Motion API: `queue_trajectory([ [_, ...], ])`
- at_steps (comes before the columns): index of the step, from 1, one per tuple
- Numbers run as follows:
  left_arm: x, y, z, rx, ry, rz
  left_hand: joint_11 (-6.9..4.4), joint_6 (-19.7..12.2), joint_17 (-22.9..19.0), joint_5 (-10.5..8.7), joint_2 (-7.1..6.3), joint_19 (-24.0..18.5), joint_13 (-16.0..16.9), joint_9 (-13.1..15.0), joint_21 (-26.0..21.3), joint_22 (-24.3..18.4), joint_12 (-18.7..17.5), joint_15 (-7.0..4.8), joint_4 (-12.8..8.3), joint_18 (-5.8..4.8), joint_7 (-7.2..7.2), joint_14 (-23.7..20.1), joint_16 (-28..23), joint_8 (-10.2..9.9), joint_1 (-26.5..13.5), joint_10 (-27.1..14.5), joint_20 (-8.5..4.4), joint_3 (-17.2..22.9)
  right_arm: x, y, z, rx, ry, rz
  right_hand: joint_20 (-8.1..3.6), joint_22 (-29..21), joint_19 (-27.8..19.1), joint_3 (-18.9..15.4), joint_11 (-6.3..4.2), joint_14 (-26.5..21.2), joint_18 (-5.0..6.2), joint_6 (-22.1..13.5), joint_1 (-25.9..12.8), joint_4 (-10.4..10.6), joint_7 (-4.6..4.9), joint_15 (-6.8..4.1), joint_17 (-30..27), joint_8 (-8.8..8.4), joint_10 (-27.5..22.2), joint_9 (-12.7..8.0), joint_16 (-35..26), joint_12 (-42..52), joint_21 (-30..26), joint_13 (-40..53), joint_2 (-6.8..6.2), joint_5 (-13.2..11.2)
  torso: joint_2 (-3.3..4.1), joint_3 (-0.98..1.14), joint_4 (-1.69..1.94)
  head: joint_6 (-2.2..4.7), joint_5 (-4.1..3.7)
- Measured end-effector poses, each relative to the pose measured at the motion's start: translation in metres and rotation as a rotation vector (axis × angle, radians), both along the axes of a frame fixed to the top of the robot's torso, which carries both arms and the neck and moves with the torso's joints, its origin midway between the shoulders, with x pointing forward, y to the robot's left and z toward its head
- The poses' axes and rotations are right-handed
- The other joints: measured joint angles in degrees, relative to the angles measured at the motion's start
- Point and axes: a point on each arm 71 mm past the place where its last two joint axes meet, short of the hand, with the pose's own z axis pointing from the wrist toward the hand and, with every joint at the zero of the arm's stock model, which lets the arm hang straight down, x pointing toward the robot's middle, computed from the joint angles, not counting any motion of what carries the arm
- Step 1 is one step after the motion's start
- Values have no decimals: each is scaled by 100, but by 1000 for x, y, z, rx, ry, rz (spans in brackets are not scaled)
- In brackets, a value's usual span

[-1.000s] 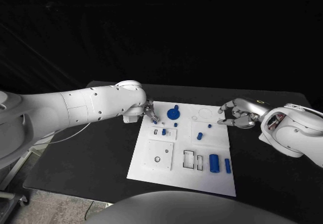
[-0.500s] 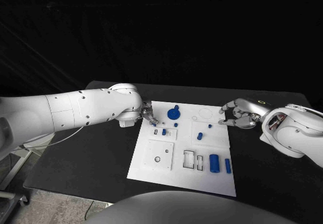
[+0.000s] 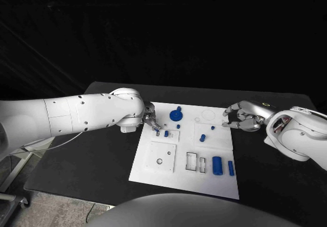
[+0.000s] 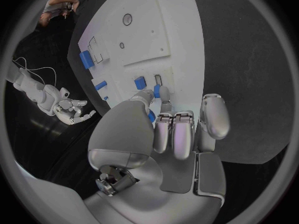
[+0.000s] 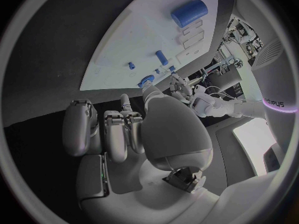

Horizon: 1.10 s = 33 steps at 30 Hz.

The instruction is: Assemble the parts on the task board

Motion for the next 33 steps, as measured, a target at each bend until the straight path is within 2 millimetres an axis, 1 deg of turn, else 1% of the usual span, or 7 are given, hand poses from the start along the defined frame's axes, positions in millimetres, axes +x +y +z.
queue_trajectory([
  [1,-1,0,-1,2,1,0,0,0,0,0,0,0,0,0,0,0,0,0,0,0,0,0,0,0,0,0,0,0,0,0,0,0,0,0,0,0,0,0,0,0,0,0,0,0,0,0,0,0,0,0,0,0,0,0,0,0,-1,3,0,0,0],
  [5,-3,0,-5,8,4,-4,0,0,0,-1,0,0,0,-1,0,0,0,0,0,0,0,0,0,0,0,0,0,0,0,0,0,0,1,0,0,0,0,0,0,0,0,0,0,0,0,0,0,0,0,0,0,0,0,0,0,0,-1,5,1,0,-1],
  [7,-4,0,-6,9,4,-8,0,0,0,22,0,0,0,4,0,0,0,0,0,0,0,0,0,1,0,0,0,0,0,0,0,0,1,-1,0,0,0,0,0,0,0,0,0,0,0,0,-1,0,0,0,0,0,0,0,0,0,-1,5,2,0,-4],
  [25,-11,-3,-10,21,1,-34,0,0,-2,23,0,0,0,-1,0,4,0,0,-17,0,1,0,0,-21,-1,0,0,16,-1,-1,-1,1,3,-2,0,4,0,0,0,0,0,0,0,0,0,0,-2,0,0,-4,0,0,0,-1,0,0,-3,4,3,0,12],
  [30,-12,-3,-10,22,1,-37,0,0,-2,89,-2,0,0,-1,0,4,0,0,-34,-1,1,0,0,-21,0,0,0,66,-1,-1,-2,2,4,-3,0,4,0,0,0,0,0,0,0,0,0,0,-2,0,0,-4,0,0,0,-2,0,0,-3,4,3,0,11],
  [33,-13,-3,-10,22,1,-39,0,0,-2,127,-31,0,0,-1,0,4,0,0,-47,0,1,0,0,-21,29,0,0,80,-1,-1,-2,2,4,-4,0,3,0,0,0,0,0,0,0,0,0,0,-2,0,0,-4,0,0,0,-2,0,0,-3,4,4,0,10],
])
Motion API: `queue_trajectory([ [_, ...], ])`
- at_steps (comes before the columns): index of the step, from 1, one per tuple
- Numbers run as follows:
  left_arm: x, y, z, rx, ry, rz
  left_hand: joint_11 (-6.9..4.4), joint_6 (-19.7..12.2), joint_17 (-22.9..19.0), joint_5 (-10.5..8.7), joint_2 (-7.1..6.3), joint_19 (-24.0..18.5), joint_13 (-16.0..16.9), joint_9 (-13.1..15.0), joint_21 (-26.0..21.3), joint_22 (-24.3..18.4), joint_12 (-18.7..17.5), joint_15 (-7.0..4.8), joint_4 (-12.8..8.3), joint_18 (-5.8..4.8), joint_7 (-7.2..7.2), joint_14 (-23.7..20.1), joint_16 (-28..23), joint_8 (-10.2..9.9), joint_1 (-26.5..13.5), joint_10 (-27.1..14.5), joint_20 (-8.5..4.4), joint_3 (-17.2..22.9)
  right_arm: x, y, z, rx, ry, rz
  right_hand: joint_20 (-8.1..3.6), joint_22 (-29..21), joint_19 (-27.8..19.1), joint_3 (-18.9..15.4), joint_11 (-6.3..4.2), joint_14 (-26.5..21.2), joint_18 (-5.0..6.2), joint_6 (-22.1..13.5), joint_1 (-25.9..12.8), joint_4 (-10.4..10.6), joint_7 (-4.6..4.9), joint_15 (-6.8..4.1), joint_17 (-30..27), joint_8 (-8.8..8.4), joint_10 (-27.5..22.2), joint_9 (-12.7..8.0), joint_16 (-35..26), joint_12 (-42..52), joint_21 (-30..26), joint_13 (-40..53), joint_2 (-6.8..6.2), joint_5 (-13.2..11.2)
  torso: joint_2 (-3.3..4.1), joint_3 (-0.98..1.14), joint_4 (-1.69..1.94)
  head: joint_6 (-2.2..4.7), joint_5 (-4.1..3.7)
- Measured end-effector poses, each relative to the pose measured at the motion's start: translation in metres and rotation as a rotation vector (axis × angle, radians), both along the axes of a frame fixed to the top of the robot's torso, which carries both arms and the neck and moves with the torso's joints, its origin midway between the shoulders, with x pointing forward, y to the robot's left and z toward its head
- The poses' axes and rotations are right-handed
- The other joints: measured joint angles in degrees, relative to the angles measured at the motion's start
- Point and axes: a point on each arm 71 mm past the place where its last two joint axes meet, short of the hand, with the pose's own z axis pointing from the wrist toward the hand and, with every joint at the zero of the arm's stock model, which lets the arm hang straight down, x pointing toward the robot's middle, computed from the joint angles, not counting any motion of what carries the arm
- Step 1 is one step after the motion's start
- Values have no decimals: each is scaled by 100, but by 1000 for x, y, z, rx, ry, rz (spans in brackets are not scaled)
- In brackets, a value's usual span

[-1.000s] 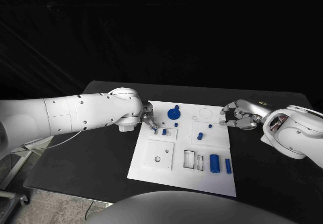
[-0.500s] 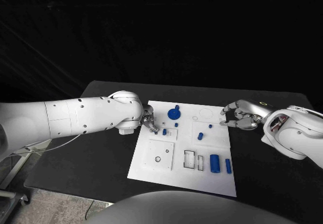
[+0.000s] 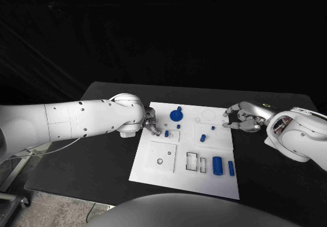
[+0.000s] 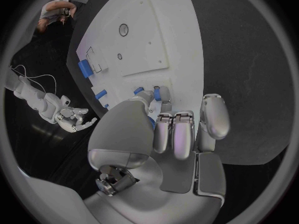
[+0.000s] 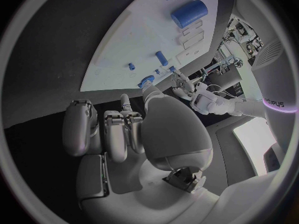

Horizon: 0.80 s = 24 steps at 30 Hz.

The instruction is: Assemble the parts on the task board

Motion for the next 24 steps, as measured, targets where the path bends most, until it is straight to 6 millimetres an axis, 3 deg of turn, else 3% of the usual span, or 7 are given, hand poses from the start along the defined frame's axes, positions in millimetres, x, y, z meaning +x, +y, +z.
queue_trajectory([
  [9,-2,1,0,-5,-3,0,0,0,0,101,-16,0,0,-5,0,-1,0,0,-41,0,1,0,0,-23,16,0,0,73,0,0,-1,0,2,-2,0,-1,0,0,0,0,0,0,0,0,0,0,0,0,0,0,0,0,0,-1,0,0,2,-2,3,0,-2],
  [24,-1,1,-1,-14,19,-5,0,23,-1,67,-78,0,0,-5,0,-1,0,0,-85,0,-2,0,0,-23,76,0,0,116,0,0,-1,0,3,-2,-21,-2,-21,0,16,0,1,0,22,-32,0,0,4,0,16,-6,0,0,-23,-1,23,21,4,1,-2,0,32],
])
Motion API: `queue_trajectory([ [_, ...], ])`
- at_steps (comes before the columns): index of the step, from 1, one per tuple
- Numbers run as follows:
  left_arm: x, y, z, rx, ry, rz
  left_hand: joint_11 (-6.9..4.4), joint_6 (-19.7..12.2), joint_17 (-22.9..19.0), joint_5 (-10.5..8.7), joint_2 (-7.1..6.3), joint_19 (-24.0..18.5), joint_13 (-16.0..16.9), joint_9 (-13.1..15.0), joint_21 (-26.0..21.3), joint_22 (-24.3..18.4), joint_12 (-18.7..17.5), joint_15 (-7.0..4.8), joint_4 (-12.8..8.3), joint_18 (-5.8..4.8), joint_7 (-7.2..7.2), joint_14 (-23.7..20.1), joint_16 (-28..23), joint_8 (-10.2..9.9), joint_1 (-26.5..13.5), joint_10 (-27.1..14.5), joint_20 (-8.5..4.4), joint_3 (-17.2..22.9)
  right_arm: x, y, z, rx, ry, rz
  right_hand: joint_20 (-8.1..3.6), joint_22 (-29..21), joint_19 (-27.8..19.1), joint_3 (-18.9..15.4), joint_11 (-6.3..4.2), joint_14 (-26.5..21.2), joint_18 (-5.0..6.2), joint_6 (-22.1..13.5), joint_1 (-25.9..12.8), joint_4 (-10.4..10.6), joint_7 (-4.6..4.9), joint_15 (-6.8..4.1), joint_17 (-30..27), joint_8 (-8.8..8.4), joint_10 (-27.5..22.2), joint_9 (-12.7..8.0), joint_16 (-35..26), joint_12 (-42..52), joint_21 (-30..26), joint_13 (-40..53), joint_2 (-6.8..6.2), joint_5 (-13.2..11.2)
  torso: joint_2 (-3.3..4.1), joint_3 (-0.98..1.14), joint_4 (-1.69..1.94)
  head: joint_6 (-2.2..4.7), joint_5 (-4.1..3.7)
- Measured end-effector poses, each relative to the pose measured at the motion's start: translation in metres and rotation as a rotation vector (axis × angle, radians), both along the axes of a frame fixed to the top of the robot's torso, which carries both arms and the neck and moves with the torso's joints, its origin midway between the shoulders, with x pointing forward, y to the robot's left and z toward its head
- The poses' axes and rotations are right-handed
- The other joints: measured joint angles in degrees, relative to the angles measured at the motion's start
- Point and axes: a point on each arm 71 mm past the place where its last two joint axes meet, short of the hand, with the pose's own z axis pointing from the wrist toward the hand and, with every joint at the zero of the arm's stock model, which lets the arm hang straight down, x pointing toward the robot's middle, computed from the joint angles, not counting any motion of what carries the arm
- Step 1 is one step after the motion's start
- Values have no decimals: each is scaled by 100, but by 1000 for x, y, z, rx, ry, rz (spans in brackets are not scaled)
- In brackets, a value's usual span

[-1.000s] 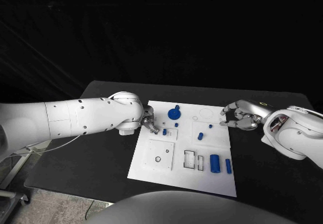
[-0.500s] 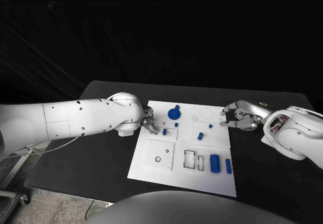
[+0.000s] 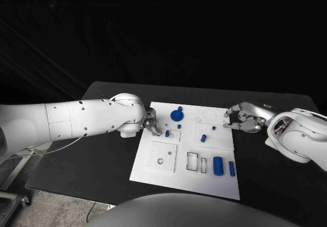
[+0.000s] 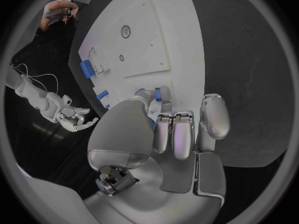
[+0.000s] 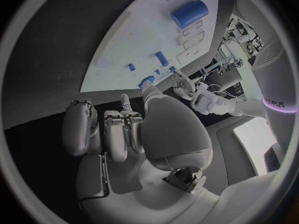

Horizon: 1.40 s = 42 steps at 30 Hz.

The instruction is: Assemble the parts on the task board

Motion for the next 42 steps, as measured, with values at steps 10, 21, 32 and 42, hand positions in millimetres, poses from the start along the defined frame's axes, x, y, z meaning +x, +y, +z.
queue_trajectory([
  [10,-1,-1,-2,9,48,-20,0,0,0,-22,-16,0,0,-3,-22,-1,0,0,-19,0,2,0,0,-22,16,0,0,19,0,-1,0,-2,2,-3,2,-1,-2,0,0,0,0,0,0,0,0,0,-1,-15,0,-7,0,0,-39,0,0,0,2,2,-1,0,-9],
  [21,-1,-2,-3,16,83,-34,0,21,0,-206,-66,0,0,-39,-29,-1,0,0,22,0,-1,0,0,-55,-11,0,0,59,0,-1,-1,-4,4,-7,21,-1,-21,0,21,0,0,0,0,0,0,0,-2,-23,-21,-7,0,0,-39,-1,0,0,-1,-1,-1,0,-17],
  [32,0,-1,-3,5,80,-23,0,46,-1,-378,31,0,0,-76,-78,-1,0,0,156,0,-7,0,0,-139,-124,0,0,65,0,-1,-1,-4,6,-9,21,-2,-20,0,20,0,0,0,0,0,0,0,-2,-23,-21,-12,0,0,-67,-1,0,0,-1,-1,-2,0,-14],
  [42,1,-1,-3,-17,60,-10,0,28,-1,-249,31,0,0,-96,-78,-2,0,0,171,0,11,0,0,-185,-124,0,0,81,0,-2,-2,-5,8,-11,21,-2,-20,16,20,0,0,0,0,-16,0,0,-3,-23,-21,-12,0,0,-67,-1,0,0,-1,-4,0,0,-17],
])
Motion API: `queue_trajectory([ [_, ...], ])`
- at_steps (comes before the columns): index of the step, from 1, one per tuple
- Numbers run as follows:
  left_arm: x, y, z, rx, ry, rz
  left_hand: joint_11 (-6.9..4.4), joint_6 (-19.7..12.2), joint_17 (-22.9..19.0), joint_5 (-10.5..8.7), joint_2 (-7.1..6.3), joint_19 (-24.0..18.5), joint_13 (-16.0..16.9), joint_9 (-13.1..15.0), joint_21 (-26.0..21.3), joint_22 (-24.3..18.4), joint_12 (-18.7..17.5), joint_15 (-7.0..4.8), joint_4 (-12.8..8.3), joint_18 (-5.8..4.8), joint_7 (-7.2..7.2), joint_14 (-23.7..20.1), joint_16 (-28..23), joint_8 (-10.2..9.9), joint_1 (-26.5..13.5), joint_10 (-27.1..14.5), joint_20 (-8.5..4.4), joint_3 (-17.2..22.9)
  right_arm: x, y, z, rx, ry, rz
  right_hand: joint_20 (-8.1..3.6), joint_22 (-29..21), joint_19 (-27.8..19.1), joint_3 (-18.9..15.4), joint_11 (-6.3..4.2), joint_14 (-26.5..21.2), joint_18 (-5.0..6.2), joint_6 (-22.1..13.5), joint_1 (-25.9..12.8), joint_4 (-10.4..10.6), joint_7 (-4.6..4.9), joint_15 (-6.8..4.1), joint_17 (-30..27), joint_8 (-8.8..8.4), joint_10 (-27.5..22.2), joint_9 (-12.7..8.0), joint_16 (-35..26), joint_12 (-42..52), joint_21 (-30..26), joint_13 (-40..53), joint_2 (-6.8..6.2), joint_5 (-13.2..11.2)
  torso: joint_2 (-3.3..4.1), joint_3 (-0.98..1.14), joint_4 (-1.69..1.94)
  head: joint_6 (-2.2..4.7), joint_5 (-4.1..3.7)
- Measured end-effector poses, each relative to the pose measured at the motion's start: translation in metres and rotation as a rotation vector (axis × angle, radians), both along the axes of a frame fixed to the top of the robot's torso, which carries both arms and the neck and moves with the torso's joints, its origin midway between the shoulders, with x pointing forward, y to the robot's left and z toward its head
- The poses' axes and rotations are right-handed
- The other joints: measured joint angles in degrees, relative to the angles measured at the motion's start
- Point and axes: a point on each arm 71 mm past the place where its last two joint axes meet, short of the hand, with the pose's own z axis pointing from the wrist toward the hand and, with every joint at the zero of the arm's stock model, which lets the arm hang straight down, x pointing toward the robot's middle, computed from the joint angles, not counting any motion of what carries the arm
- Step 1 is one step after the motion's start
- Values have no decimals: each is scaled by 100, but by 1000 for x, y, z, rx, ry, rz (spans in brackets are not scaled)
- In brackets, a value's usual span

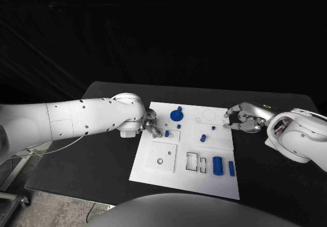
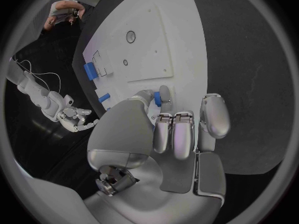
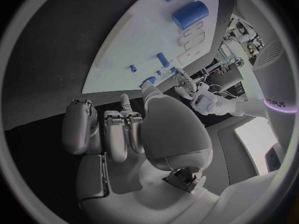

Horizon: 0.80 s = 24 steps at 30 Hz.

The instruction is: Assemble the parts on the task board

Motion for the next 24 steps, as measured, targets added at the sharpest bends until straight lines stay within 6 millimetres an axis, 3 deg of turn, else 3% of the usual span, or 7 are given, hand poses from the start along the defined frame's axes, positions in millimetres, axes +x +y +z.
queue_trajectory([
  [6,2,0,0,-6,-8,6,0,0,0,209,-63,0,0,12,-21,0,0,0,26,0,0,0,0,0,-63,0,0,40,0,0,-1,0,2,0,0,4,0,0,0,0,0,0,0,0,0,0,0,0,0,0,0,0,0,0,0,0,1,0,-1,0,-2],
  [9,3,0,0,-8,-12,9,11,0,0,231,-60,0,0,63,-21,0,0,0,165,0,-1,0,0,36,-231,-11,0,-36,0,0,-1,0,2,0,0,4,0,0,0,0,0,0,0,0,0,0,0,0,0,0,0,0,0,0,0,0,1,1,-2,0,-2],
  [13,5,0,0,-8,-14,12,20,-22,0,79,-68,-12,0,114,-55,0,0,0,284,0,20,0,0,78,-451,-20,12,-147,0,0,-1,0,4,-1,0,3,0,0,0,0,0,0,1,0,0,0,-1,0,0,-7,0,0,0,0,1,0,2,2,-2,0,-2],
  [24,7,2,-1,0,-12,18,62,-63,0,-531,-2,-21,0,140,-77,0,0,41,280,-1,61,1,0,91,-729,-20,21,-425,-1,0,-2,-2,7,-2,0,2,0,-13,0,0,0,0,23,-13,0,0,-1,0,0,-7,0,0,-21,0,23,0,1,5,-1,0,-3],
])
